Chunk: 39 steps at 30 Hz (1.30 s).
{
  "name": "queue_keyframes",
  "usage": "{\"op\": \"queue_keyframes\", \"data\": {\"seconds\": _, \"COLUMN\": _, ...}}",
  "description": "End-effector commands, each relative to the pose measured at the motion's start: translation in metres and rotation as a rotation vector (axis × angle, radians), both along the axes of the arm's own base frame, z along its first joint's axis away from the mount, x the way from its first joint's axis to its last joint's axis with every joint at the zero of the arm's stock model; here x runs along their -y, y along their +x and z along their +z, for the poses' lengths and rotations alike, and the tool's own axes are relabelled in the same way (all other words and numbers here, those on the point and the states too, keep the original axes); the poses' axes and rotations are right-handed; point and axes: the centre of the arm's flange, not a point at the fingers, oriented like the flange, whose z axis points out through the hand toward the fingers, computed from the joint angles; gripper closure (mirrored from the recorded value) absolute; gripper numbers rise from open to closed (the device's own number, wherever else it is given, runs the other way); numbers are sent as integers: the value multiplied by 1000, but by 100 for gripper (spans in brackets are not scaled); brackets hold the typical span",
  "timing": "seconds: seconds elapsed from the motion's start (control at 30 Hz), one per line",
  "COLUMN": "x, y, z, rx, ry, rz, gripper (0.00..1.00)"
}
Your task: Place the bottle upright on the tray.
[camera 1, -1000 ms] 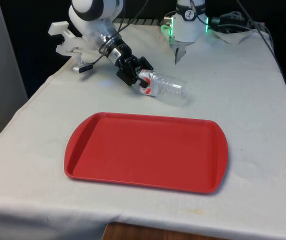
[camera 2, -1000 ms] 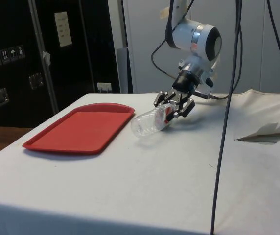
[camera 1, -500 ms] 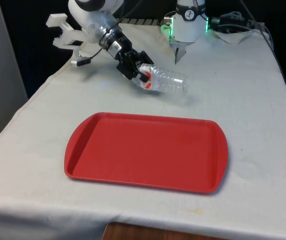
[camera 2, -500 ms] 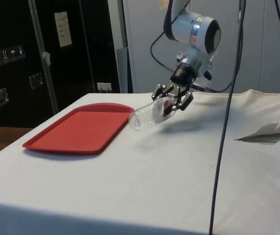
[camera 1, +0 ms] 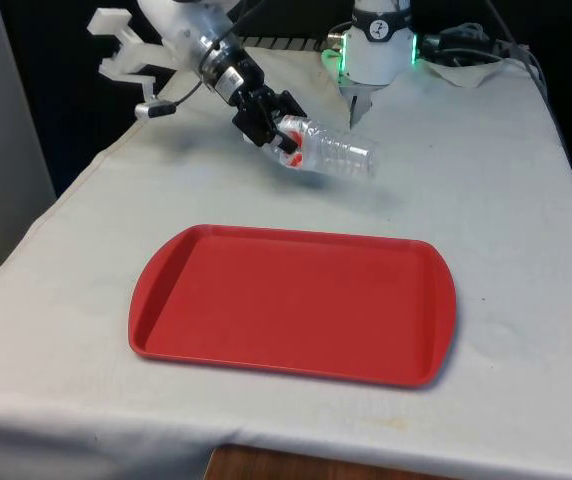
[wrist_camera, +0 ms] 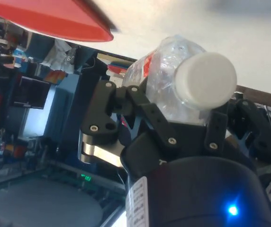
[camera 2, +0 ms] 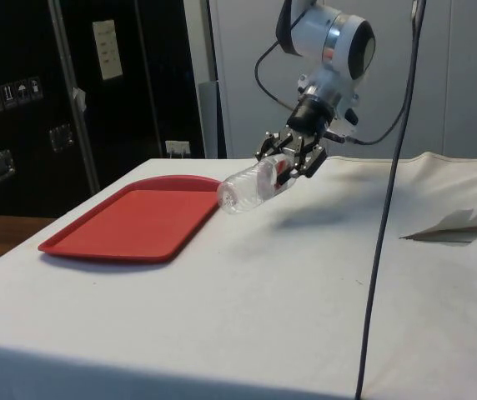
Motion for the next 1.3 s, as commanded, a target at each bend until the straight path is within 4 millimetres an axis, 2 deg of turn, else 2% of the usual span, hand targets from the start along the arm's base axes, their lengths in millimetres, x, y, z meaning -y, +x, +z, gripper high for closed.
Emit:
{"op": "queue_keyframes", "data": {"seconds": 0.0, "x": 0, "y": 0, "z": 2, "rx": 0, "ry": -4, "rz": 2, "gripper": 100}}
{"op": "queue_keyframes", "data": {"seconds": 0.23, "x": -1, "y": 2, "z": 21, "rx": -3, "ry": -27, "rz": 8, "gripper": 100}}
{"op": "queue_keyframes", "data": {"seconds": 0.3, "x": -1, "y": 3, "z": 19, "rx": 4, "ry": -16, "rz": 13, "gripper": 100}}
{"op": "queue_keyframes", "data": {"seconds": 0.37, "x": -1, "y": 3, "z": 31, "rx": -5, "ry": -28, "rz": 13, "gripper": 100}}
{"op": "queue_keyframes", "data": {"seconds": 0.5, "x": 0, "y": 6, "z": 42, "rx": -5, "ry": -26, "rz": 16, "gripper": 100}}
{"op": "queue_keyframes", "data": {"seconds": 0.53, "x": 0, "y": 6, "z": 39, "rx": 2, "ry": -14, "rz": 21, "gripper": 100}}
{"op": "queue_keyframes", "data": {"seconds": 0.57, "x": 0, "y": 6, "z": 47, "rx": -7, "ry": -25, "rz": 19, "gripper": 100}}
{"op": "queue_keyframes", "data": {"seconds": 0.83, "x": 0, "y": 10, "z": 69, "rx": -7, "ry": -18, "rz": 24, "gripper": 100}}
{"op": "queue_keyframes", "data": {"seconds": 0.87, "x": 0, "y": 11, "z": 67, "rx": 3, "ry": -8, "rz": 29, "gripper": 100}}
{"op": "queue_keyframes", "data": {"seconds": 0.9, "x": 0, "y": 11, "z": 75, "rx": -7, "ry": -16, "rz": 26, "gripper": 100}}
{"op": "queue_keyframes", "data": {"seconds": 1.1, "x": 0, "y": 14, "z": 95, "rx": -9, "ry": -11, "rz": 31, "gripper": 100}}
{"op": "queue_keyframes", "data": {"seconds": 1.17, "x": 0, "y": 16, "z": 101, "rx": -9, "ry": -11, "rz": 33, "gripper": 100}}
{"op": "queue_keyframes", "data": {"seconds": 1.2, "x": 0, "y": 14, "z": 97, "rx": -1, "ry": -2, "rz": 35, "gripper": 100}}
{"op": "queue_keyframes", "data": {"seconds": 1.27, "x": 0, "y": 16, "z": 107, "rx": -8, "ry": -11, "rz": 33, "gripper": 100}}
